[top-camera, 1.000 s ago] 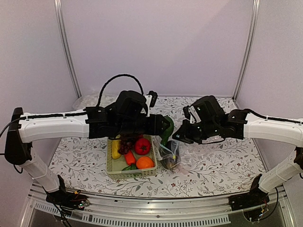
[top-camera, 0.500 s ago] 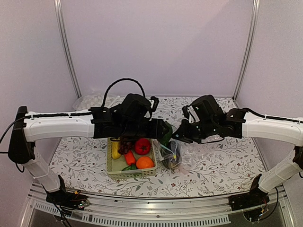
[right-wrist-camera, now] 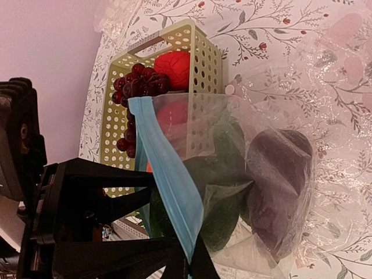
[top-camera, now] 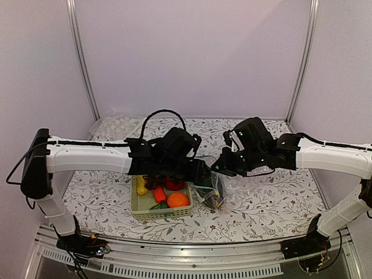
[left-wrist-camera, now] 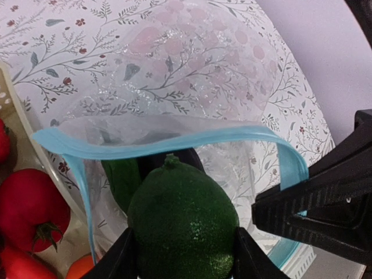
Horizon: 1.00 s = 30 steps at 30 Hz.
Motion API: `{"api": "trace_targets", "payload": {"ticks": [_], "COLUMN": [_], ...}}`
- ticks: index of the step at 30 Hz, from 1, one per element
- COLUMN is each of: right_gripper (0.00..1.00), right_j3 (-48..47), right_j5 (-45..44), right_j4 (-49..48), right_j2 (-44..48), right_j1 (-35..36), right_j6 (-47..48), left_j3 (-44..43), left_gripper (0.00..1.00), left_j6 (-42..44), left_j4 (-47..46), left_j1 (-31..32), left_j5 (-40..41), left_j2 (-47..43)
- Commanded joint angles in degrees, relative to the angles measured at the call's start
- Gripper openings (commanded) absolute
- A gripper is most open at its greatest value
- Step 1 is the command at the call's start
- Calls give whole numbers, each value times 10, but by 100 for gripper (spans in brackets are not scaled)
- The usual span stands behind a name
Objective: Place the food in the zip-top bag and seal the zipper
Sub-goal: Place the fake fruit in the zipper food storage bag.
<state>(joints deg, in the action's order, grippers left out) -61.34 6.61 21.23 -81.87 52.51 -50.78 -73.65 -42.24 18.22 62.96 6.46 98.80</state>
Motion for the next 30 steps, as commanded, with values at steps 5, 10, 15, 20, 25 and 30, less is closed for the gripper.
{"api": "trace_targets", "payload": {"ticks": [5, 10, 15, 20, 25, 30], "right_gripper": [0, 0, 0, 0, 0, 0], "right_j3": [-7, -1, 2, 3, 2, -3], "right_j5": [-3, -5, -11, -12, -13, -21], "right_j4": [-15, -14, -15, -9, 9, 43], "right_j2": [5, 9, 15, 16, 20, 33], "right_j1": [4, 3, 4, 3, 4, 4], "right_j6": [6, 4, 3, 4, 19, 44], "left_j3": [-25, -23, -17, 4, 33, 53], "left_gripper": [55, 73, 85, 87, 90, 91], "left_j6": [4, 28, 43, 44, 27, 14], "left_j4": [11, 5, 5, 15, 42, 21], "left_j1": [14, 14, 13, 10, -20, -40], "left_j5": [-19, -22, -14, 9, 9, -32], "left_j2": [21, -2, -44, -99, -128, -124]}}
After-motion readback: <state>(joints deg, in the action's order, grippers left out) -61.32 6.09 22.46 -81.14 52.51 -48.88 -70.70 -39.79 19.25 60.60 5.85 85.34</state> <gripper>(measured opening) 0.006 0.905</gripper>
